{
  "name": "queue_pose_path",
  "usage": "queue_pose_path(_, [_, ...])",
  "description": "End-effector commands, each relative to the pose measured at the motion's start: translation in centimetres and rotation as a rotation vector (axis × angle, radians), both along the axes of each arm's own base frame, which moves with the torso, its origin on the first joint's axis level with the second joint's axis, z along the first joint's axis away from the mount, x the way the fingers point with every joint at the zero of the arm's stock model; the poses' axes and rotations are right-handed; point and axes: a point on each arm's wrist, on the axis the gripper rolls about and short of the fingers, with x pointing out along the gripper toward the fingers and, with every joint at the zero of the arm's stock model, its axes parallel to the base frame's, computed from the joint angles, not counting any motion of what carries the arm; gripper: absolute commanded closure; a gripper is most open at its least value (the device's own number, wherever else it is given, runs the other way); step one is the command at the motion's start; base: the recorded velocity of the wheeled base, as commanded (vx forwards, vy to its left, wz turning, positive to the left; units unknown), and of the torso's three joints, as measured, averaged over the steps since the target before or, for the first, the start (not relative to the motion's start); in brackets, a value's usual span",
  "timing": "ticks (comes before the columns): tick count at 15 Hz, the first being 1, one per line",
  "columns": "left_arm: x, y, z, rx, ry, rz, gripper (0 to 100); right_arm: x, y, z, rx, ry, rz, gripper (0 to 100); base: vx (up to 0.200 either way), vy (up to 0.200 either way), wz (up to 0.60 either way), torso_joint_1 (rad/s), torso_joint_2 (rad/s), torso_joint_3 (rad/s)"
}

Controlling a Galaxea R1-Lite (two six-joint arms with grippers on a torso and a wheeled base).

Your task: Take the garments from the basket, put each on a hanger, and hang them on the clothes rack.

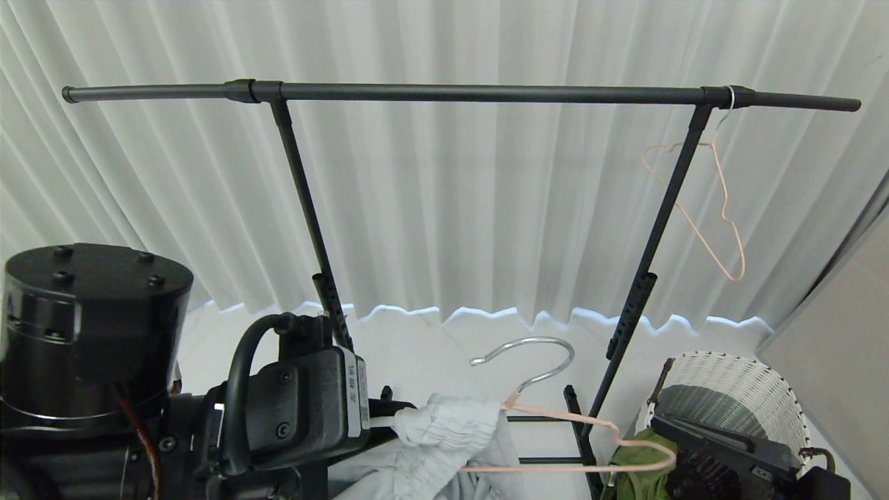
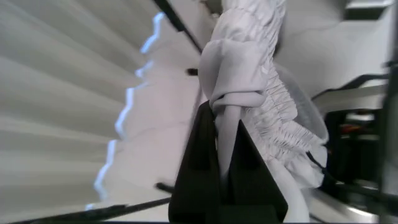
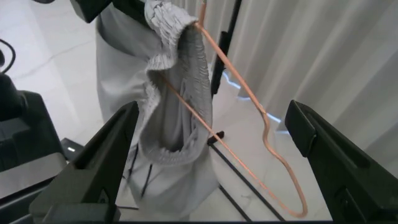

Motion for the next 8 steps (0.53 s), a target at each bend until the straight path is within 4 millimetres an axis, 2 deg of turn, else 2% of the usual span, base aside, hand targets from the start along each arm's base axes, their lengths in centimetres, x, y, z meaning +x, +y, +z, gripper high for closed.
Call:
queue_pose_path(1, [-0.2, 0.4, -0.6, 0.021, -0.033, 0.027, 100, 0.1, -0.1, 0.0, -0.002, 0.001, -0.010, 0, 0.000, 0.000, 0.00, 0.000, 0.00, 0.000])
queue_pose_path(4, [0.3, 0.3, -0.3, -0.002, -0.062, 0.163, 100, 0.3, 0.6, -0.7, -0.040, 0.016, -0.006, 0, 0.000, 0.000, 0.00, 0.000, 0.00, 0.000])
queue_pose_path(8, [0.7, 0.2, 1.3, -0.166, -0.076, 0.337, 100, 0.6, 2.6, -1.7, -0.047, 0.116, -0.013, 0, 0.000, 0.000, 0.00, 0.000, 0.00, 0.000])
